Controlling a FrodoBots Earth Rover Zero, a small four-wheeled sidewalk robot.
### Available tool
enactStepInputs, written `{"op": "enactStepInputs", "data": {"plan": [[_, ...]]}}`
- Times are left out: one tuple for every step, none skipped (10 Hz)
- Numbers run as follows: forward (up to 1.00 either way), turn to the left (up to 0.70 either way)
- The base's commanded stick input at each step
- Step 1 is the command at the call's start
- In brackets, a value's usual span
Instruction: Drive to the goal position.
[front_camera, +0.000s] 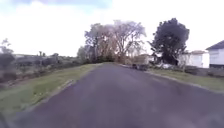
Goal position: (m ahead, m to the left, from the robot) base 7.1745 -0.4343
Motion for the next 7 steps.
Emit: {"op": "enactStepInputs", "data": {"plan": [[0.85, 0.0], [0.85, 0.0], [0.85, 0.0], [0.85, 0.0], [0.85, 0.0], [0.85, 0.0], [0.85, 0.0]]}}
